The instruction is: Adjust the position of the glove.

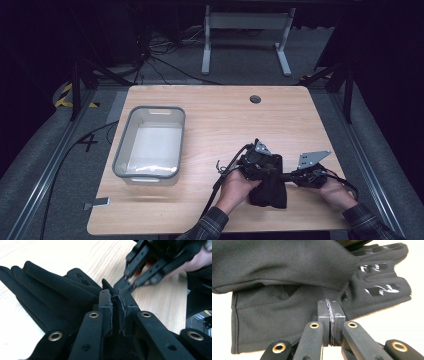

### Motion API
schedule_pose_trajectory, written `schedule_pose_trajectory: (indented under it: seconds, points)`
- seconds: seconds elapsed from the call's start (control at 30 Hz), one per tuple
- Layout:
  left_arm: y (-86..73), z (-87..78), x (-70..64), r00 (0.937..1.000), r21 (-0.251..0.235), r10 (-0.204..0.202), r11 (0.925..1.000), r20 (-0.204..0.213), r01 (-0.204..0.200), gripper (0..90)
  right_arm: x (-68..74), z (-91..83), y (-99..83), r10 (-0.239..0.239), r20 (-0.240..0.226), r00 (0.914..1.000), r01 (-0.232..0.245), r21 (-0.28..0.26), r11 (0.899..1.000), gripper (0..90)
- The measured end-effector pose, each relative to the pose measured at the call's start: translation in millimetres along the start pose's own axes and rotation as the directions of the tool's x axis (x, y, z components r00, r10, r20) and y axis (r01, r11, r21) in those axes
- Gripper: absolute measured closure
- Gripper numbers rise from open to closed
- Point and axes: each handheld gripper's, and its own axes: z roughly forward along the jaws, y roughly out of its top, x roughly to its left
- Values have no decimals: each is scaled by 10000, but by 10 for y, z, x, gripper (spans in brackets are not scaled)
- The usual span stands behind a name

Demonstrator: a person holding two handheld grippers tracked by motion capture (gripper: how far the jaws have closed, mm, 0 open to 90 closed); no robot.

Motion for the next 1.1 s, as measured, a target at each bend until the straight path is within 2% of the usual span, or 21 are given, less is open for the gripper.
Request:
schedule_pose_trajectory:
  seconds: [0.1,0.23,0.37,0.5,0.6,0.67,0.73,0.87,0.97,1.1]
  points:
    - [8,31,-4,9999,-75,6,10000,145,-5,786,-37,-95,-44,180,152,9997,-177,-245,9995,900]
    - [30,12,-35,9997,-320,112,9994,214,-105,730,-95,-170,-114,433,296,9986,-425,-260,9988,900]
    - [50,-70,-46,9996,-539,172,9984,230,-159,756,-116,-246,-106,531,300,9981,-515,-522,9973,900]
    - [25,-176,-17,9995,-517,257,9983,-201,-267,884,-99,-332,-16,532,260,9982,-509,-811,9954,900]
    - [-42,-255,59,9983,-413,180,9989,-549,-203,896,-87,-365,50,494,204,9986,-471,-991,9940,900]
    - [-101,-277,109,9963,-284,73,9995,-860,-98,897,-58,-384,179,315,100,9995,-301,-1176,9926,900]
    - [-195,-274,185,9929,64,2,10000,-1185,5,896,-43,-371,248,232,-17,9997,-232,-1240,9920,900]
    - [-278,-221,261,9910,358,-165,9991,-1332,215,896,-25,-320,369,144,-265,9995,-179,-1347,9907,900]
    - [-325,-157,298,9907,594,-272,9976,-1336,354,897,3,-251,479,-31,-420,9991,-29,-1412,9900,900]
    - [-338,-76,288,9925,709,-173,9971,-1214,261,897,32,-129,560,-229,-592,9980,154,-1237,9922,900]
